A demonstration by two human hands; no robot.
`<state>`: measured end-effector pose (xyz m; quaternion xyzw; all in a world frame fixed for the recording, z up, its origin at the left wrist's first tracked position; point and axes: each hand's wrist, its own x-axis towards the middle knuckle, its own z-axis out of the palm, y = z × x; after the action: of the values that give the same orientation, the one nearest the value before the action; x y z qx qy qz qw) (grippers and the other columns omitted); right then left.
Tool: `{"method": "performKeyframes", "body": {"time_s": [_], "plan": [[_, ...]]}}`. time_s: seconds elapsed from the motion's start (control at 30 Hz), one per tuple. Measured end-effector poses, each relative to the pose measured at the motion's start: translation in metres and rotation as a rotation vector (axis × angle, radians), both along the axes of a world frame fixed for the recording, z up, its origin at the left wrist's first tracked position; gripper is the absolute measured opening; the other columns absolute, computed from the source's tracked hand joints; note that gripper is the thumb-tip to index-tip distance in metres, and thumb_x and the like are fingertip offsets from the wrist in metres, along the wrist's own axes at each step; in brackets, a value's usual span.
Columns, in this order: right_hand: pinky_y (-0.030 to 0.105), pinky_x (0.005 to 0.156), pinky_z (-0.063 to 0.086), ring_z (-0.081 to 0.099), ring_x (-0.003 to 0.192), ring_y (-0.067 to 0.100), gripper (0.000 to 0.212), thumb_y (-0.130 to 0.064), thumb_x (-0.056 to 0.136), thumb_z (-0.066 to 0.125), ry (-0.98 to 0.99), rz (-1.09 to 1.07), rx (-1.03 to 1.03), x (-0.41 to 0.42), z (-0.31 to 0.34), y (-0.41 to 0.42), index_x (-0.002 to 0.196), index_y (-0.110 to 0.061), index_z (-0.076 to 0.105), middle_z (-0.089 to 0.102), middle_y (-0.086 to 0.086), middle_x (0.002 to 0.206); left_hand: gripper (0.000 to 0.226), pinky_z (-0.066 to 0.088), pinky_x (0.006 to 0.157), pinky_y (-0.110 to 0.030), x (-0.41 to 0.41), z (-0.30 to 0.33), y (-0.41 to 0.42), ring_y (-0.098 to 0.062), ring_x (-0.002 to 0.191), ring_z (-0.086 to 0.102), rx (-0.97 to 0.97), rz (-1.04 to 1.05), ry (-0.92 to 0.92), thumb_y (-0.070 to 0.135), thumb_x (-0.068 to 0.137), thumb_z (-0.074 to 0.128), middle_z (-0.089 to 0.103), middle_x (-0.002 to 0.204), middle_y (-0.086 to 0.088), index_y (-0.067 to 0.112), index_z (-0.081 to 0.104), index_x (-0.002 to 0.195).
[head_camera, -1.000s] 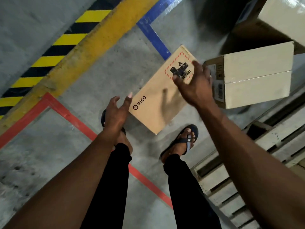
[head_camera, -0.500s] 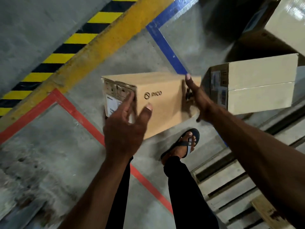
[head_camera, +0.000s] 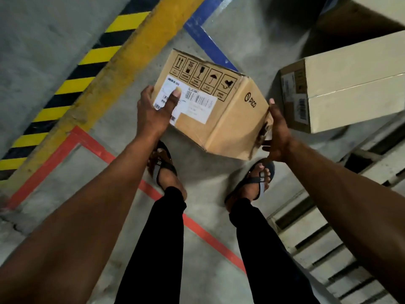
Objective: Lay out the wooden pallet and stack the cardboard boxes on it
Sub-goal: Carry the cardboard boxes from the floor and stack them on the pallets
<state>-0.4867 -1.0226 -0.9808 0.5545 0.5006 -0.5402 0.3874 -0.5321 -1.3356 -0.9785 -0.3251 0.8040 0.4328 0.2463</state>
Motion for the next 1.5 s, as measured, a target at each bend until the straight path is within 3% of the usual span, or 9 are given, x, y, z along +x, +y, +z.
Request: {"method": "performKeyframes", "body": {"time_s": [0.07, 0.17, 0.33, 0.5, 0.6, 0.73, 0.87, 1.07, 1.5], "plan": [[0.059, 0.111, 0.041, 0.050, 0.134, 0.038, 0.100, -0.094, 0.062, 0.062, 0.027, -0.048, -0.080, 0.001, 0.002, -0.001, 0.140, -0.032, 0.064, 0.054, 0.012, 0.152, 0.062, 0.057, 0.076, -0.014, -0.006, -0.001, -0.002, 0.013, 0.086, 0.065, 0.058, 0.036, -0.017, 0.067, 0.080, 0.079, 0.066, 0.103, 0.020, 0.027, 0.052, 0.118], [0.043, 0.088, 0.053, 0.060, 0.104, 0.028, 0.058, -0.072, 0.088, 0.053, 0.058, -0.092, -0.124, 0.008, 0.013, -0.004, 0.109, -0.023, 0.075, 0.071, 0.012, 0.115, 0.070, 0.064, 0.071, -0.032, -0.009, 0.002, -0.012, -0.007, 0.085, 0.076, 0.150, 0.126, -0.069, 0.071, 0.067, 0.087, 0.078, 0.100, 0.008, 0.022, 0.067, 0.114], [0.043, 0.087, 0.050, 0.060, 0.092, 0.031, 0.061, -0.072, 0.088, 0.053, -0.034, -0.218, -0.161, 0.030, 0.072, -0.013, 0.101, -0.017, 0.076, 0.071, 0.017, 0.104, 0.080, 0.054, 0.062, -0.033, -0.013, 0.056, -0.031, -0.015, 0.073, 0.067, 0.093, 0.095, -0.058, 0.081, 0.058, 0.085, 0.073, 0.087, 0.004, 0.019, 0.072, 0.106], [0.054, 0.066, 0.059, 0.058, 0.098, 0.041, 0.059, -0.071, 0.092, 0.052, -0.070, -0.388, -0.230, 0.041, 0.227, -0.010, 0.098, -0.019, 0.080, 0.076, 0.019, 0.098, 0.075, 0.056, 0.083, -0.042, -0.021, 0.193, -0.035, -0.021, 0.099, 0.071, 0.172, 0.126, -0.017, 0.080, 0.062, 0.083, 0.074, 0.112, -0.001, 0.026, 0.070, 0.114], [0.065, 0.078, 0.058, 0.054, 0.115, 0.045, 0.065, -0.070, 0.086, 0.063, -0.025, -0.438, -0.141, 0.052, 0.327, 0.002, 0.136, -0.027, 0.061, 0.057, 0.018, 0.129, 0.061, 0.052, 0.080, -0.041, -0.040, 0.301, -0.025, -0.022, 0.093, 0.069, 0.276, 0.138, 0.024, 0.067, 0.059, 0.085, 0.075, 0.101, 0.000, 0.024, 0.070, 0.100], [0.065, 0.095, 0.053, 0.053, 0.122, 0.047, 0.066, -0.070, 0.083, 0.069, 0.083, -0.510, -0.071, 0.069, 0.456, 0.010, 0.135, -0.029, 0.062, 0.054, 0.017, 0.136, 0.052, 0.051, 0.075, -0.038, -0.055, 0.452, 0.001, -0.016, 0.084, 0.064, 0.447, 0.097, 0.091, 0.053, 0.064, 0.087, 0.072, 0.098, -0.004, 0.021, 0.065, 0.099], [0.047, 0.070, 0.062, 0.060, 0.093, 0.032, 0.047, -0.068, 0.081, 0.069, 0.245, -0.680, -0.065, 0.108, 0.556, 0.013, 0.106, -0.028, 0.070, 0.067, 0.011, 0.094, 0.033, 0.055, 0.075, -0.035, -0.057, 0.560, 0.034, -0.015, 0.087, 0.066, 0.550, -0.078, 0.135, 0.028, 0.089, 0.083, 0.070, 0.109, -0.008, 0.017, 0.062, 0.113], [0.061, 0.108, 0.044, 0.055, 0.126, 0.037, 0.064, -0.070, 0.088, 0.062, 0.353, -0.920, 0.005, 0.183, 0.594, 0.000, 0.138, -0.030, 0.060, 0.057, 0.013, 0.133, 0.035, 0.058, 0.066, -0.029, -0.049, 0.624, 0.074, -0.013, 0.090, 0.071, 0.590, -0.308, 0.177, 0.033, 0.093, 0.077, 0.076, 0.112, 0.003, 0.028, 0.070, 0.126], [0.051, 0.093, 0.053, 0.057, 0.116, 0.037, 0.052, -0.065, 0.093, 0.060, 0.500, -1.280, 0.107, 0.448, 0.612, 0.024, 0.130, -0.028, 0.065, 0.060, 0.014, 0.132, 0.050, 0.060, 0.074, -0.038, 0.135, 0.646, 0.221, -0.022, 0.106, 0.073, 0.618, -0.729, 0.078, 0.050, 0.082, 0.085, 0.080, 0.112, 0.003, 0.025, 0.073, 0.124]]}}
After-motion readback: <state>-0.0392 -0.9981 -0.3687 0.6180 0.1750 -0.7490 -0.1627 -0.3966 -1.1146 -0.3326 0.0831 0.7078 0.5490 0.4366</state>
